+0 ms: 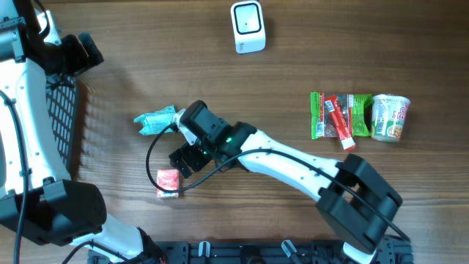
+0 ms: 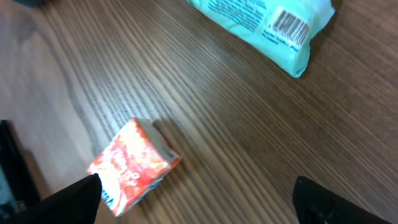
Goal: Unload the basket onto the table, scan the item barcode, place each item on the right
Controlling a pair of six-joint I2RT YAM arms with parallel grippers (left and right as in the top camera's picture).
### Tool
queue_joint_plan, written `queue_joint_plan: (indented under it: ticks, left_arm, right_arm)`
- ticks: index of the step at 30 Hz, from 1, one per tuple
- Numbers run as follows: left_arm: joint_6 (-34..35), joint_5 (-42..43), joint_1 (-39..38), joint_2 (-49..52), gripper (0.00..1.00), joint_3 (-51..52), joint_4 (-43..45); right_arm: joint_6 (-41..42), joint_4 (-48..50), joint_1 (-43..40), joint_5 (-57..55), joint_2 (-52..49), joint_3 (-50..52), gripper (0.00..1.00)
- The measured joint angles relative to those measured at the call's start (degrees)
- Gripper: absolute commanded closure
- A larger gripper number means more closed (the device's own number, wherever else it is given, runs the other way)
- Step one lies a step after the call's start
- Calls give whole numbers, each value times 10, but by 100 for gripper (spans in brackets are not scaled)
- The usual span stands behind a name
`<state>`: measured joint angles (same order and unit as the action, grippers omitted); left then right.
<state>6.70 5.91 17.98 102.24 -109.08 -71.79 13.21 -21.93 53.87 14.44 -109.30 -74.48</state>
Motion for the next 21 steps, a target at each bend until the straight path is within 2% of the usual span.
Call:
queue_joint_plan:
  ticks: [8, 15, 17, 19, 21]
  left_arm:
    - [0, 0, 0, 0, 0, 0, 0]
    - [0, 0, 0, 0, 0, 0, 0]
    - [0, 0, 0, 0, 0, 0, 0]
    - [0, 0, 0, 0, 0, 0, 0]
    - [0, 0, 0, 0, 0, 0, 0]
  right_arm:
    - [11, 42, 36, -2, -11, 1, 2]
    - [-31, 90, 99, -43, -30, 1, 0]
    - [-46, 93, 106, -45, -59, 1, 1]
    - [-58, 94, 112, -47, -78, 1, 7]
    - [-60, 90, 112, -63, -78, 1, 7]
